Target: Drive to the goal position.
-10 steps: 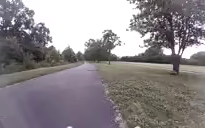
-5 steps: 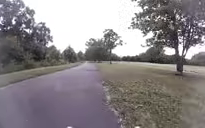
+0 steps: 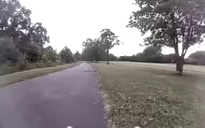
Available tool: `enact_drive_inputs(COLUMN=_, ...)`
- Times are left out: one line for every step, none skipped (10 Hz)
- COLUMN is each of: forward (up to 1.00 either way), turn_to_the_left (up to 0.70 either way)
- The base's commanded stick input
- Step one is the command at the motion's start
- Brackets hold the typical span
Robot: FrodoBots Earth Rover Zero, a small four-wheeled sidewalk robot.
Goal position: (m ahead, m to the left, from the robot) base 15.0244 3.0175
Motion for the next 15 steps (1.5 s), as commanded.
enact_drive_inputs(forward=0.7, turn_to_the_left=0.14)
enact_drive_inputs(forward=0.7, turn_to_the_left=0.14)
enact_drive_inputs(forward=0.7, turn_to_the_left=0.14)
enact_drive_inputs(forward=0.7, turn_to_the_left=0.14)
enact_drive_inputs(forward=0.7, turn_to_the_left=0.14)
enact_drive_inputs(forward=0.7, turn_to_the_left=0.14)
enact_drive_inputs(forward=0.7, turn_to_the_left=0.14)
enact_drive_inputs(forward=0.7, turn_to_the_left=0.14)
enact_drive_inputs(forward=0.7, turn_to_the_left=0.14)
enact_drive_inputs(forward=0.7, turn_to_the_left=0.09)
enact_drive_inputs(forward=0.7, turn_to_the_left=0.04)
enact_drive_inputs(forward=0.7, turn_to_the_left=0.02)
enact_drive_inputs(forward=0.7, turn_to_the_left=0.01)
enact_drive_inputs(forward=0.7, turn_to_the_left=0.0)
enact_drive_inputs(forward=0.7, turn_to_the_left=0.0)
